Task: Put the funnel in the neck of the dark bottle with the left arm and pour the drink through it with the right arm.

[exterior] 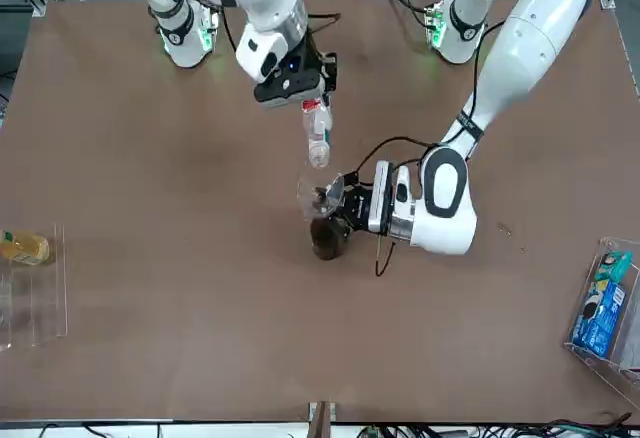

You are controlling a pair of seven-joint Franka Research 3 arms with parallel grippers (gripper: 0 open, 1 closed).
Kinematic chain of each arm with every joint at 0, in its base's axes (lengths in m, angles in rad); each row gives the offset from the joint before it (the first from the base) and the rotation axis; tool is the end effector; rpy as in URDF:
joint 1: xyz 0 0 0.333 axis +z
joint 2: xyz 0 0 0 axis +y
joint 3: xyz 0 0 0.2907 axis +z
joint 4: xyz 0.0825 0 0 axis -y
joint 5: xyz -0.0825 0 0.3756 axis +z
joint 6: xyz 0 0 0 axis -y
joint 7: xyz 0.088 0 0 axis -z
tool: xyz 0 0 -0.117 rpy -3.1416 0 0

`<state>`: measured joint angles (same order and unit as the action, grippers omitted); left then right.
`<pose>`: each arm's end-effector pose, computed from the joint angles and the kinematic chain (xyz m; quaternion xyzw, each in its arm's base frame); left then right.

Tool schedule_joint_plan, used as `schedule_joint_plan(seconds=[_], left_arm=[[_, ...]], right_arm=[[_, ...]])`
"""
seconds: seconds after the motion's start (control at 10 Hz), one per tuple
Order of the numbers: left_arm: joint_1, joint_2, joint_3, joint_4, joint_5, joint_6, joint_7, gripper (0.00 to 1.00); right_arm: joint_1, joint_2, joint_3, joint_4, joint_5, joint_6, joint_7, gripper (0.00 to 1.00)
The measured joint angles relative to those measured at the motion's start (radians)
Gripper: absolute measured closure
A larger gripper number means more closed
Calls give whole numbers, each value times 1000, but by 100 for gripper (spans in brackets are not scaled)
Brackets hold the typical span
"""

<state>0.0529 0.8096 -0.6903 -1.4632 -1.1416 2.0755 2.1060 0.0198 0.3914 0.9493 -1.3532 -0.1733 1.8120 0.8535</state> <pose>0.5985 -0.3818 0.3106 0.4509 -0.6044 0.4117 0.5117 0.4534 0.4566 0.5617 -0.9908 -0.0323 -0.0147 0.1310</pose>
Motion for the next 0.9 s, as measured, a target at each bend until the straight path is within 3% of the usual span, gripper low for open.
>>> schedule_joint_plan(seconds=[0.4,0.5,0.6,0.9], left_arm=[[0,0,0,-1,0,0,0,71],[0,0,0,-1,0,-1,0,63],[0,0,0,-1,0,-2,1,47],[7,-1,0,13,0,-2,1,4]], right_arm=[[-115,-24,-3,-8,9,-90,-301,60],[-143,-26,-10,-7,19,-99,-376,60],[-158,-32,-46,-7,59,-114,-464,60],[-168,-80,-260,-4,211,-146,-779,60]])
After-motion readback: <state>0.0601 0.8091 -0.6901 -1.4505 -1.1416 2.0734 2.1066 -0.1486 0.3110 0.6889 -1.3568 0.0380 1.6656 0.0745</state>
